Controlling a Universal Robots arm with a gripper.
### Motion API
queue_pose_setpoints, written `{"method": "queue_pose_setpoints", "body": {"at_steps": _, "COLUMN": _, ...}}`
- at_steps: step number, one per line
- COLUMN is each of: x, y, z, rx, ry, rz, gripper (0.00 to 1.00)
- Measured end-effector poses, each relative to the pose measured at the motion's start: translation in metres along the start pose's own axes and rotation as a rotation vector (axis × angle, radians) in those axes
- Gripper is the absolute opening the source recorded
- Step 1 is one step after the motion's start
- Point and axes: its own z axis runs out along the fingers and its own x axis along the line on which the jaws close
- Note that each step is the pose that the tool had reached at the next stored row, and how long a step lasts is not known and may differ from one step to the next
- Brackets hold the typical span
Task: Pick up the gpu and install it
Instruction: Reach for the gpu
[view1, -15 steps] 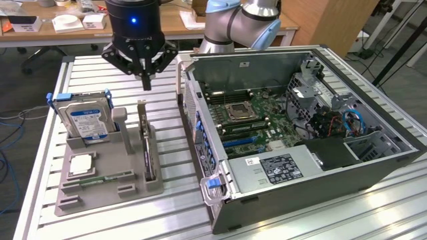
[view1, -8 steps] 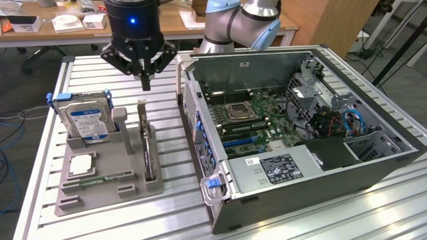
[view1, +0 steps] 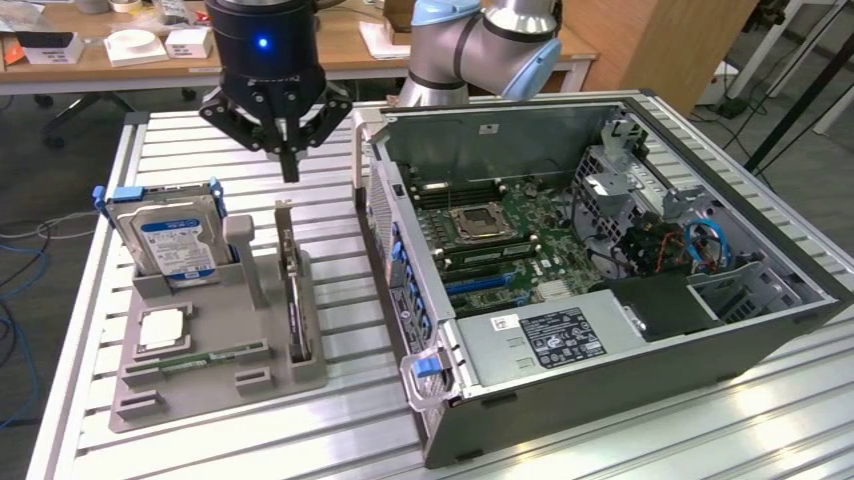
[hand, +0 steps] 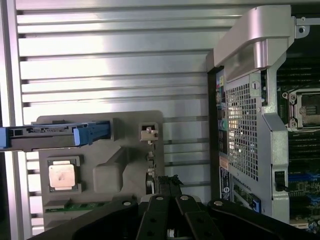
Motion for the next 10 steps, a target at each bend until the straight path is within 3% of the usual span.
{"method": "queue_pose_setpoints", "body": {"at_steps": 10, "x": 0.0018, "y": -0.0002, "z": 0.0007, "rx": 0.0, "ry": 0.0, "rz": 0.0, "gripper": 0.11}}
